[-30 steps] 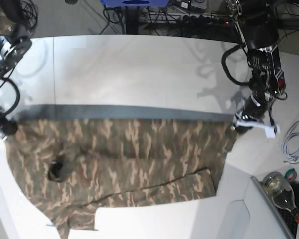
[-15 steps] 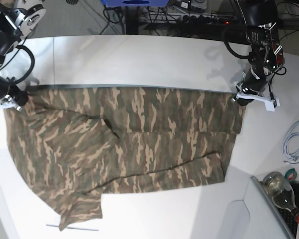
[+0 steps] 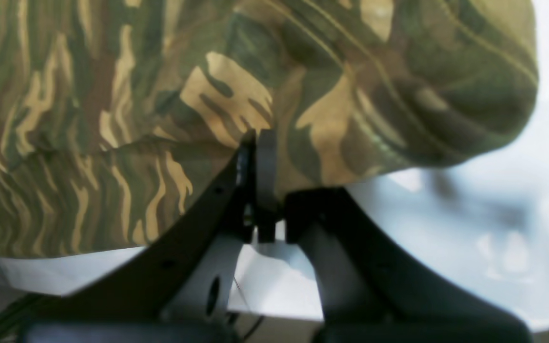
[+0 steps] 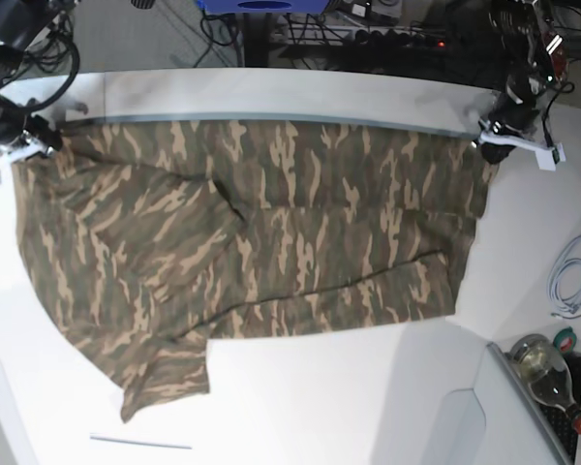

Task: Layout the t-shirt on the table in an organized manner, then fold the t-shirt properly
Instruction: 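Pull the grasped shirt edge toward the robot base with both grippers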

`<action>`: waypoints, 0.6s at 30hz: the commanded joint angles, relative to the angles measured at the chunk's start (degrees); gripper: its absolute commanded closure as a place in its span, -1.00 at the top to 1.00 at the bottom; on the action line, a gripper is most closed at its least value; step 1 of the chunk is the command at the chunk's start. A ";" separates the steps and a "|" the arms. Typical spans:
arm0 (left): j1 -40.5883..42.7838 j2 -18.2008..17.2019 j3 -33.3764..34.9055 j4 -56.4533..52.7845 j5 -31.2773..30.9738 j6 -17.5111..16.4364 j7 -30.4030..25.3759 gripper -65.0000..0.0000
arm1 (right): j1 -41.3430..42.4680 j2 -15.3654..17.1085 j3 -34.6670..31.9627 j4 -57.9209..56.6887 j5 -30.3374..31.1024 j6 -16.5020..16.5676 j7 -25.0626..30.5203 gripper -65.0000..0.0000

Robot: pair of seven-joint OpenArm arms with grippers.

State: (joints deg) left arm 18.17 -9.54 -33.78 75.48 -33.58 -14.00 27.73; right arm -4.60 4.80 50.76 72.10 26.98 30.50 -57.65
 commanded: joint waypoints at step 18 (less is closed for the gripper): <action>4.46 -1.05 -3.45 1.84 0.04 0.94 -1.92 -1.00 | -3.53 -0.71 0.45 4.78 -0.39 -0.57 1.78 -0.97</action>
State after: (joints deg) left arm 22.50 -9.39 -36.45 76.36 -33.87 -14.39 27.94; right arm -8.45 2.79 50.72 75.77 27.00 30.46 -57.82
